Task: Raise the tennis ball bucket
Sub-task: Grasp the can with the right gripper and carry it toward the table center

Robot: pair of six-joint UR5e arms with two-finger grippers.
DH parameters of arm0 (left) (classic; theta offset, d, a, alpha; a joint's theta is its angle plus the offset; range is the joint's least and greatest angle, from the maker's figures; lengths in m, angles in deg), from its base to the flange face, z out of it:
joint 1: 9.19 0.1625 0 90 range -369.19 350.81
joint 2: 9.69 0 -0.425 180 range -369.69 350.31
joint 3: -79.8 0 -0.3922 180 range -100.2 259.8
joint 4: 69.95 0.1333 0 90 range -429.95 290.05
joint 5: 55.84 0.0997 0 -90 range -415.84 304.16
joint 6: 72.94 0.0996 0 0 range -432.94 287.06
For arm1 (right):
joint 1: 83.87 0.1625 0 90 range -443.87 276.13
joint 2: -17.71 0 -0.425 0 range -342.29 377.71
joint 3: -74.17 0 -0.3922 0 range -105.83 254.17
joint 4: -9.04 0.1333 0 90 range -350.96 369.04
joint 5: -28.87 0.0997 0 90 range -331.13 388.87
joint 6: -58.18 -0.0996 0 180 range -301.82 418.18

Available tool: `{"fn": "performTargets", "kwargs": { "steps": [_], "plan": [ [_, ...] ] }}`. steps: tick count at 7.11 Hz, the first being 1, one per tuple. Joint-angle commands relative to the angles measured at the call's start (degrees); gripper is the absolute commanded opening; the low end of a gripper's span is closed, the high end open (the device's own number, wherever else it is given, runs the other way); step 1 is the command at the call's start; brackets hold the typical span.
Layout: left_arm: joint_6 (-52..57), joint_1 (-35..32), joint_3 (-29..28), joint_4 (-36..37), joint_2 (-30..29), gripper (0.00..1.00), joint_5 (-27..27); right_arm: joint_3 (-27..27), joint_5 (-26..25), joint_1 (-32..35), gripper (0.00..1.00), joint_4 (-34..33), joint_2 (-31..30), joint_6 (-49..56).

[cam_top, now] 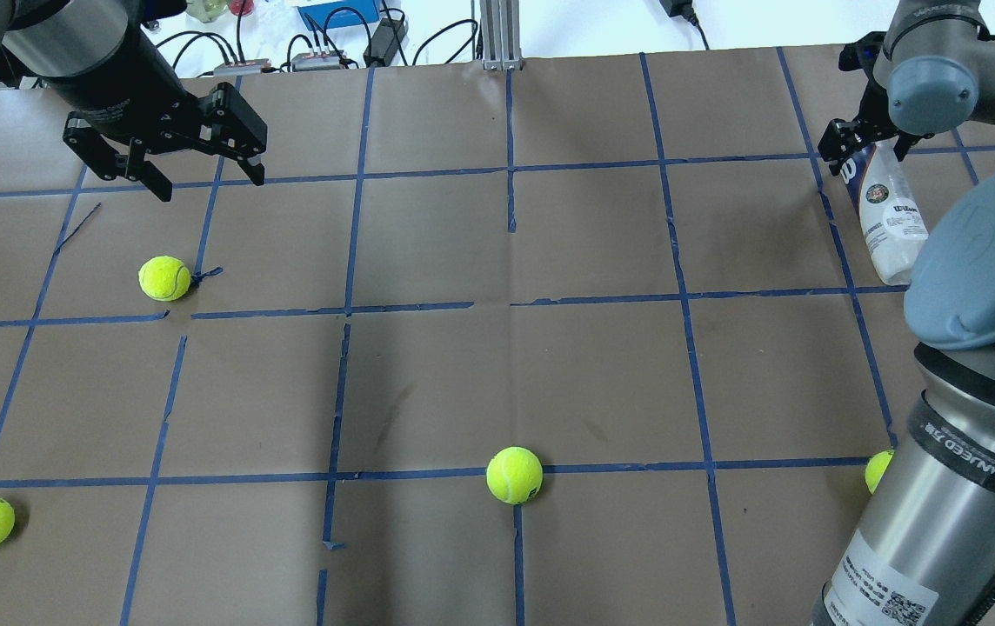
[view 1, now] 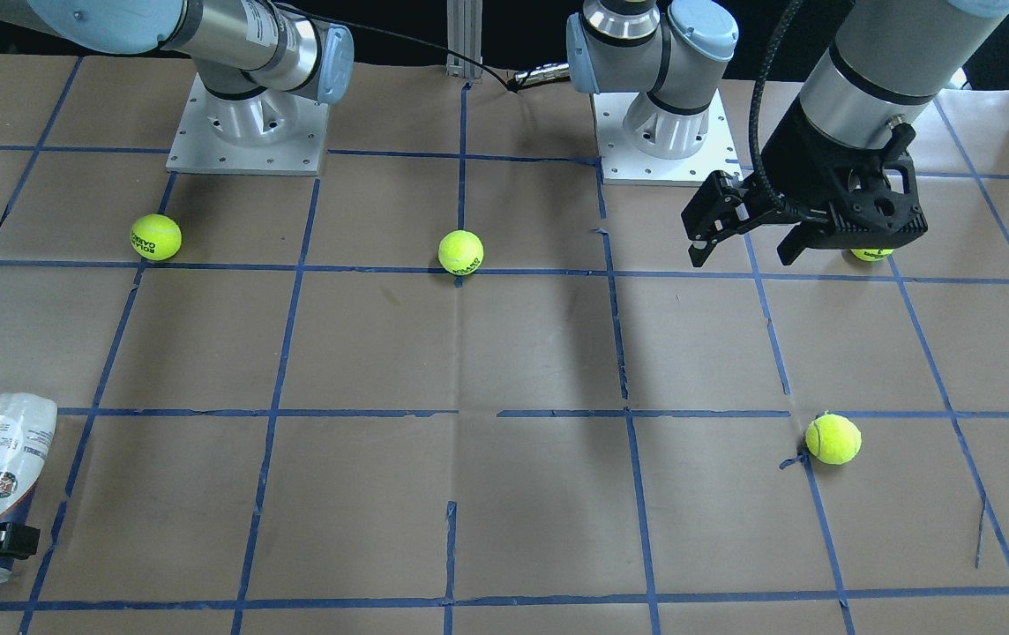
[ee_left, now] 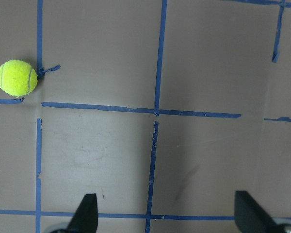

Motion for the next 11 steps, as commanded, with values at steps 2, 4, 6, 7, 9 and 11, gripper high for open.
{"fn": "performTargets", "kwargs": {
  "steps": [2, 4, 6, 7, 9, 11],
  "plan": [
    [-0.01, 0.03, 0.0, 0.13, -0.13, 1.0, 0.0, 1.03, 6.58, -2.33, 0.81, -0.7, -0.82, 1.29],
    [-0.01, 0.03, 0.0, 0.13, -0.13, 1.0, 0.0, 0.77, 6.97, -2.25, 0.4, -0.62, -2.84, 6.6],
    [-0.01, 0.03, 0.0, 0.13, -0.13, 1.0, 0.0, 0.94, 7.33, -0.25, 0.34, 0.7, -6.43, 11.9],
    [-0.01, 0.03, 0.0, 0.13, -0.13, 1.0, 0.0, 1.29, 7.59, 5.34, 0.34, 0.7, -8.02, 14.01],
    [0.08, 0.03, 0.0, 0.13, -0.05, 1.0, 0.0, 1.56, 7.94, 17.12, 0.34, 0.36, -9.44, 14.38],
    [0.08, 0.12, 0.0, 0.13, -0.04, 1.0, 0.0, 2.43, 12.33, 28.03, 0.33, -3.4, -9.36, 18.69]
  ]
}}
